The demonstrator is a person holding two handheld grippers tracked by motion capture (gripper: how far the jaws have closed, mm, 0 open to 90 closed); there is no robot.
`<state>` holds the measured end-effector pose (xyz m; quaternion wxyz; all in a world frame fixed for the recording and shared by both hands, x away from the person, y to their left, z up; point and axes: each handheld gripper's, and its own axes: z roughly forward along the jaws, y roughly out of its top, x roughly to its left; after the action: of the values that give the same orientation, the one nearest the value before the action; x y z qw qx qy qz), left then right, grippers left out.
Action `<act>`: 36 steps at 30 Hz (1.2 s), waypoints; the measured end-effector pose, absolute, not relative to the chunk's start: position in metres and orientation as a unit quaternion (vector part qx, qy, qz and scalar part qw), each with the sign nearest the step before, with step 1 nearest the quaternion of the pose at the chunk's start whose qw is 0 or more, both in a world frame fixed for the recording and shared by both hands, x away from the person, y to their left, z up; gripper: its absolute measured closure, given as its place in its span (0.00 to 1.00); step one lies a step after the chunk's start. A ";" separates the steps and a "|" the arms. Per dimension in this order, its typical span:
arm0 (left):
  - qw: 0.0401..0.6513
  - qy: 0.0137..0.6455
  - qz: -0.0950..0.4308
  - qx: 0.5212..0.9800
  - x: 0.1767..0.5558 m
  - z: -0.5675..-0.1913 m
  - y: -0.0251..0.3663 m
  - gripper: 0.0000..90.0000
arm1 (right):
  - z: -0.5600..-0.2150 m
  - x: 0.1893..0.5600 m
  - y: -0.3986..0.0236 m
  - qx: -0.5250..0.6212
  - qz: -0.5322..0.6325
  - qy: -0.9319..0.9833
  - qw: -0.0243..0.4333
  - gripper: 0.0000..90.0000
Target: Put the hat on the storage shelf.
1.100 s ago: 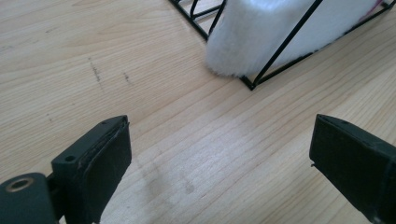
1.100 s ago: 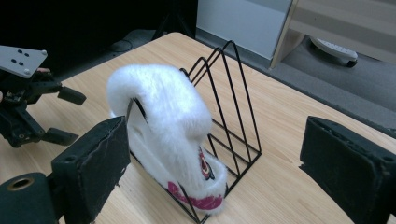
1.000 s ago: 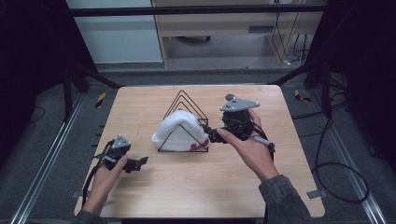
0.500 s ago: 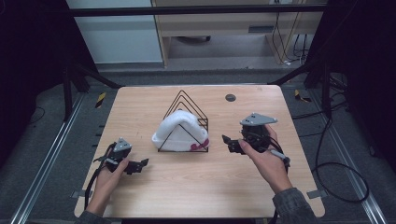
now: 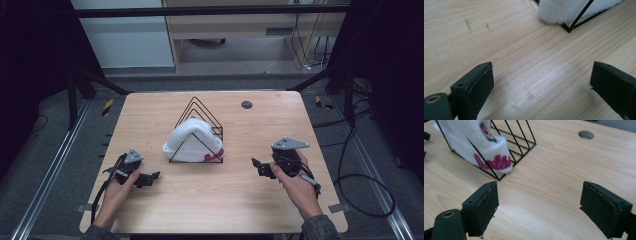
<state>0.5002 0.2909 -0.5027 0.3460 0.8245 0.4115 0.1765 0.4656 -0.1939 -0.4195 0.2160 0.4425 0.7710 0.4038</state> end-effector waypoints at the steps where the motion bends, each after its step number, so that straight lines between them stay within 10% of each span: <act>1: 0.346 0.412 0.176 0.824 0.500 -0.503 0.291 0.05 | -0.419 0.466 -0.194 0.443 0.404 0.771 0.216 0.17; 36: 0.341 0.407 0.183 0.828 0.505 -0.508 0.291 0.01 | -0.512 0.469 -0.177 0.503 0.339 0.762 0.228 0.14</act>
<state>0.5046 0.2908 -0.5081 0.3410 0.8275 0.4067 0.1832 0.4690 -0.1770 -0.5119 0.2278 0.5030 0.7616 0.3392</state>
